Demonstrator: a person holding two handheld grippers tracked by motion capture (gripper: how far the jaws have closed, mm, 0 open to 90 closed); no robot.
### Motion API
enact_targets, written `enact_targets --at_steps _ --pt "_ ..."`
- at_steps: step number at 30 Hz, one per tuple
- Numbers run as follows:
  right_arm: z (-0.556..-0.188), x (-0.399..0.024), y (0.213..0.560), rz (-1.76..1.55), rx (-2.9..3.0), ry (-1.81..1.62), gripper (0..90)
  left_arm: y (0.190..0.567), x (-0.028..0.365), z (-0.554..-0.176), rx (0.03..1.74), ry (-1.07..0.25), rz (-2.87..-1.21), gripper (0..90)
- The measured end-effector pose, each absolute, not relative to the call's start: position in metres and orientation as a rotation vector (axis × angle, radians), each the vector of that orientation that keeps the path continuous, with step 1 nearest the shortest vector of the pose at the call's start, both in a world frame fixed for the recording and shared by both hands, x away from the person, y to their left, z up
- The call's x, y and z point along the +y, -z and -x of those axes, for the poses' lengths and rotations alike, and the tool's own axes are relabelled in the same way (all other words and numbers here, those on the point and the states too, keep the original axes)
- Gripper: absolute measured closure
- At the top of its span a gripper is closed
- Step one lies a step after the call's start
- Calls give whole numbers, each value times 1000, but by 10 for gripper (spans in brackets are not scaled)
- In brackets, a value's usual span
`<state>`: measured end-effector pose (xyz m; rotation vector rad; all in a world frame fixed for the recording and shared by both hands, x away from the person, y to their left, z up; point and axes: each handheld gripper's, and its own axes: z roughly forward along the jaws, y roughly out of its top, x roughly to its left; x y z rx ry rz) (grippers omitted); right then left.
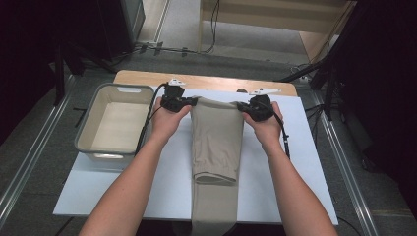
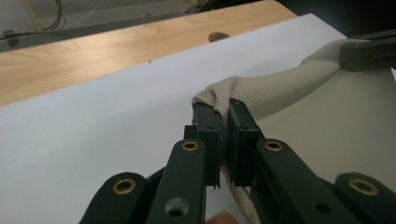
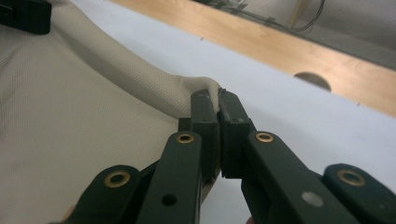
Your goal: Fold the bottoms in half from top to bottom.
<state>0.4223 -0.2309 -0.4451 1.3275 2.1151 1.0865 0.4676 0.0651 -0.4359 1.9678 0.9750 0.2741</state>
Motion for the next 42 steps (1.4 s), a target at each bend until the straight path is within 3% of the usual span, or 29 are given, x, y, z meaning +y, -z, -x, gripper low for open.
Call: enact_targets --at_steps 3,4,6,7,11,21,23,42 --pt "-430 -229 442 -1337 2089 -1136 842 438 70 -478 984 -268 -1939 852" --pt "-432 -228 442 -1348 2072 -1140 764 440 72 -481 997 -254 -1938 807" --pt "-436 -226 441 -1394 2049 -1117 427 445 72 -482 1013 -241 -1961 537" --pt "-436 -226 441 -1411 2045 -1127 373 446 73 -481 1011 -224 -1973 412" --pt "-428 -227 444 -1408 2080 -1193 251 449 76 -467 963 -142 -1918 254" --pt "-384 -228 461 -1363 2121 -1290 58 445 77 -425 792 -30 -1888 5" --pt "-376 -227 462 -1352 2131 -1300 0 445 77 -416 767 -13 -1890 0" --pt "-290 -212 471 -1196 2222 -1394 0 469 76 -335 651 30 -1966 0"
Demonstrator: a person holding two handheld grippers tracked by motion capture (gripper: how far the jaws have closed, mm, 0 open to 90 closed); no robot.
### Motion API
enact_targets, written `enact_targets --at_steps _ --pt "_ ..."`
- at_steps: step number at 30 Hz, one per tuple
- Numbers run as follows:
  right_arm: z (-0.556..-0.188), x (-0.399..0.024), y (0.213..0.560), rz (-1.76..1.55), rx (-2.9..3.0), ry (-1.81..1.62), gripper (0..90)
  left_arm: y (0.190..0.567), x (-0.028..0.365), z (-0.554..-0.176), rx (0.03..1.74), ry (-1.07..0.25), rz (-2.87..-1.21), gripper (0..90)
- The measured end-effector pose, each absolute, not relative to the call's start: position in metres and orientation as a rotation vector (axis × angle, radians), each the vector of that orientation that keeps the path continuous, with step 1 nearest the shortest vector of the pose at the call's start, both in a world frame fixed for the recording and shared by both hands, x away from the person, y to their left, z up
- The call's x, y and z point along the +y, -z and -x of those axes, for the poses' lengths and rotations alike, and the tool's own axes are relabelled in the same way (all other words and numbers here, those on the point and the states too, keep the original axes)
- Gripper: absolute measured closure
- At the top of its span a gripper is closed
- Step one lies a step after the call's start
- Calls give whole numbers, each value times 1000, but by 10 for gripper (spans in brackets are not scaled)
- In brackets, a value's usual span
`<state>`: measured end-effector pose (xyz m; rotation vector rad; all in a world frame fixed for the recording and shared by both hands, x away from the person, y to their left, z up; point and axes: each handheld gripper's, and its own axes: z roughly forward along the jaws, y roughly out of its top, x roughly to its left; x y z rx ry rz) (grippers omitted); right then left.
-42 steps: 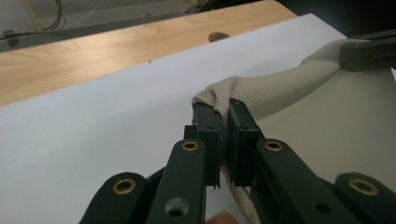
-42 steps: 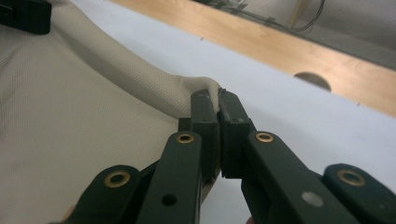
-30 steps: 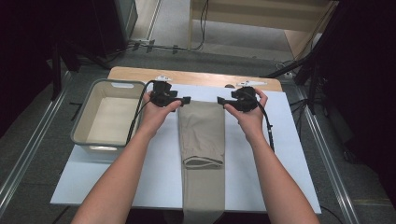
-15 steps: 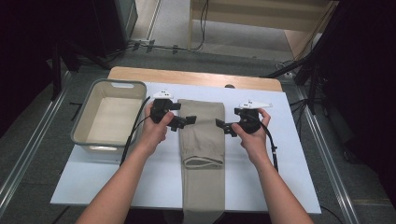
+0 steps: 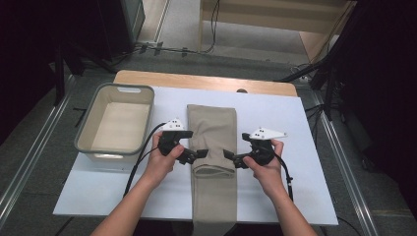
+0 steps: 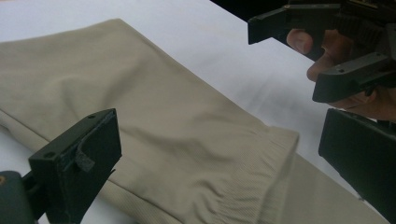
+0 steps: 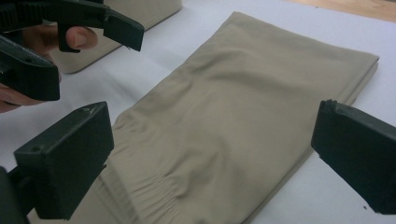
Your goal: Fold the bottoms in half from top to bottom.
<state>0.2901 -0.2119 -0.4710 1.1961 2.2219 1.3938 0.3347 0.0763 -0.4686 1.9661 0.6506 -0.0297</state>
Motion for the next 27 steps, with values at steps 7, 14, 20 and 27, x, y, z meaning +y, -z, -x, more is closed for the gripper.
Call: enact_targets --at_steps 7,14,20,27 --pt "-265 -210 482 -1182 2230 -1394 50 475 79 -305 627 19 -1978 49" --pt "-241 -206 503 -1189 2274 -1357 183 486 82 -282 654 -27 -2011 246" --pt "-232 -200 515 -1201 2282 -1203 256 499 81 -276 702 -90 -2059 373" --pt "-231 -195 517 -1179 2254 -1137 469 504 78 -277 752 -162 -2087 543"
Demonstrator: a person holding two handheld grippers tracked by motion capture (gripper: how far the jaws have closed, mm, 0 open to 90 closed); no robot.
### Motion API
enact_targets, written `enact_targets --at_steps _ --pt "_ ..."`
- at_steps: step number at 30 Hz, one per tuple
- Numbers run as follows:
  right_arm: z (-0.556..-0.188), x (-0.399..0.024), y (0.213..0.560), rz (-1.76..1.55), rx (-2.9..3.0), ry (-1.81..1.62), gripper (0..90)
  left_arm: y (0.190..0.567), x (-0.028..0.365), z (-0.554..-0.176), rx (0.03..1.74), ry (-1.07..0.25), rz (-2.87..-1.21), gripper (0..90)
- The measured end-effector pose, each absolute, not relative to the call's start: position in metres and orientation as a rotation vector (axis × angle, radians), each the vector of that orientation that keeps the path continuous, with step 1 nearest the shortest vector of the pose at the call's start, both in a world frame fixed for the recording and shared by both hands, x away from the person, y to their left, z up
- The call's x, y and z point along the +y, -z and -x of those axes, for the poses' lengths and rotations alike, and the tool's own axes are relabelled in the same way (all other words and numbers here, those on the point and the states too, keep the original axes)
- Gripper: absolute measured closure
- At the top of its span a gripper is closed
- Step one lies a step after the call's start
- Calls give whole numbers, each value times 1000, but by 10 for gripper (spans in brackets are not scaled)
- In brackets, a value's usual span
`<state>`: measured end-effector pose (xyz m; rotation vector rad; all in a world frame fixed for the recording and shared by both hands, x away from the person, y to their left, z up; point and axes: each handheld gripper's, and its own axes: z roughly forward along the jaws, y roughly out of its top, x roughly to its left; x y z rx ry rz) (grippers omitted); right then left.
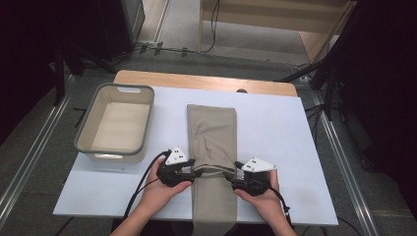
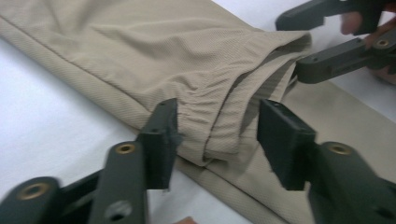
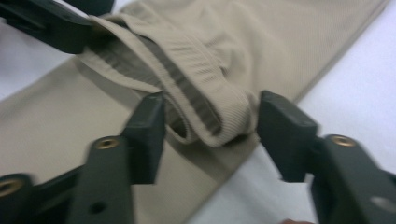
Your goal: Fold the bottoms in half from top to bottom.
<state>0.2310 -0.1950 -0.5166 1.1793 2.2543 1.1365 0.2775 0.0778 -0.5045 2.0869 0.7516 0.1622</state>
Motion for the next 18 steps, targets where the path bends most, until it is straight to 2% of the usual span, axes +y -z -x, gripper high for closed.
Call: enact_targets --at_steps 4,8,12,18 --pt "-231 -192 516 -1182 2224 -1101 581 505 80 -280 769 -160 -2075 652" --pt "-232 -192 520 -1184 2244 -1105 683 507 77 -277 747 -189 -2101 682" --pt "-231 -188 521 -1171 2256 -1064 719 507 76 -276 744 -200 -2106 705" --pt "-231 -190 520 -1177 2263 -1085 792 506 73 -273 730 -216 -2098 854"
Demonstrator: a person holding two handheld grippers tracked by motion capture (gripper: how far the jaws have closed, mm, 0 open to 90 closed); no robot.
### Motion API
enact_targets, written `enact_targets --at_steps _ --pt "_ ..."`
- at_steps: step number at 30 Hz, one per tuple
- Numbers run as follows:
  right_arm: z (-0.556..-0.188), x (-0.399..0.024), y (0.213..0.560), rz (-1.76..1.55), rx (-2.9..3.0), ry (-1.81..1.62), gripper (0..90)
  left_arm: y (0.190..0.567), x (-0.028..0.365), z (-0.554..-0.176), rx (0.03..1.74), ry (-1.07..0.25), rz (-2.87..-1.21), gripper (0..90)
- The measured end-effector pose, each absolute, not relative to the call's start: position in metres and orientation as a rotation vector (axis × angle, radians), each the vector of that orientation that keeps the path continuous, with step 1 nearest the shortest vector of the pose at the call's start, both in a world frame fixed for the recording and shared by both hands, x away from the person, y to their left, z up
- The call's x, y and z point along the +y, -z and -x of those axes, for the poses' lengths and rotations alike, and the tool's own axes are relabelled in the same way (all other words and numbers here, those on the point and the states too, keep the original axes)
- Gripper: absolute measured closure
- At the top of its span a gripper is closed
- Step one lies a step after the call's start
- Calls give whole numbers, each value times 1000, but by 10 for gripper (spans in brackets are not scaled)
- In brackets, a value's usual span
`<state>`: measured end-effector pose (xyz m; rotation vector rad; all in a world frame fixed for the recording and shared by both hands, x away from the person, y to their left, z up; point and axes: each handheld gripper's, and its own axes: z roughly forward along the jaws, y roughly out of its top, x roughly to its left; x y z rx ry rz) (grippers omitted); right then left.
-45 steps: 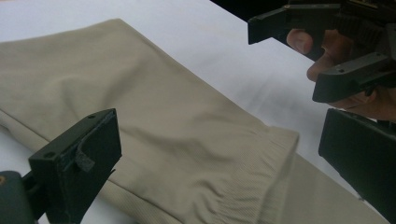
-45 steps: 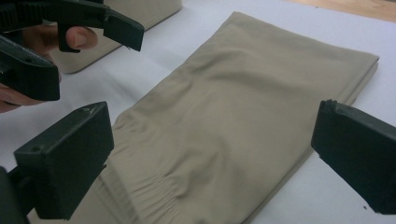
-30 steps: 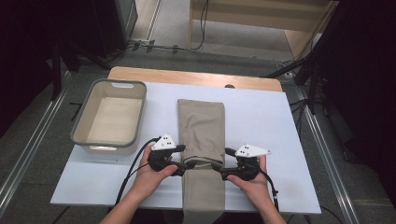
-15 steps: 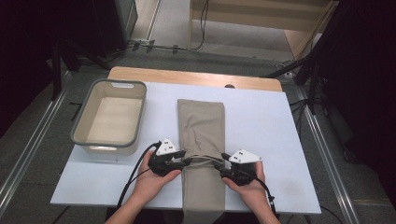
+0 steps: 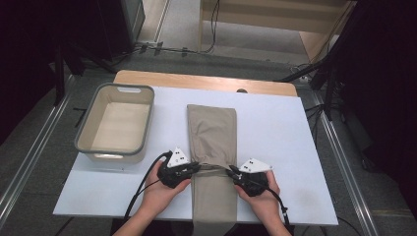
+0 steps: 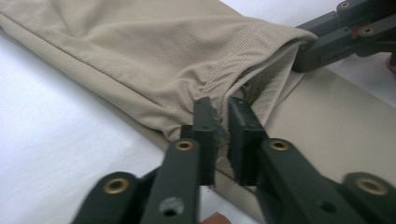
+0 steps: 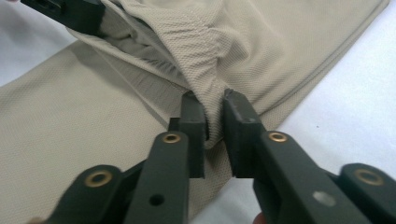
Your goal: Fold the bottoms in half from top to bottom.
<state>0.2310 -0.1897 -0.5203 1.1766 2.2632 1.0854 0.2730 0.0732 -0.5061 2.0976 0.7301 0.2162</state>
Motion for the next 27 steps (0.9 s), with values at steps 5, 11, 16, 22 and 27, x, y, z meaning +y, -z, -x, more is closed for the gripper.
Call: enact_targets --at_steps 5,11,16,22,27 --pt "-230 -192 518 -1198 2242 -1114 820 502 73 -270 717 -184 -2078 867" --pt "-222 -194 514 -1179 2237 -1139 822 493 74 -264 696 -170 -2058 867" --pt "-212 -198 511 -1165 2236 -1164 822 490 75 -256 677 -141 -2049 866" --pt "-198 -201 505 -1157 2223 -1191 821 486 75 -244 655 -132 -2044 866" --pt "-186 -201 501 -1142 2222 -1201 821 483 77 -233 643 -128 -2037 866"
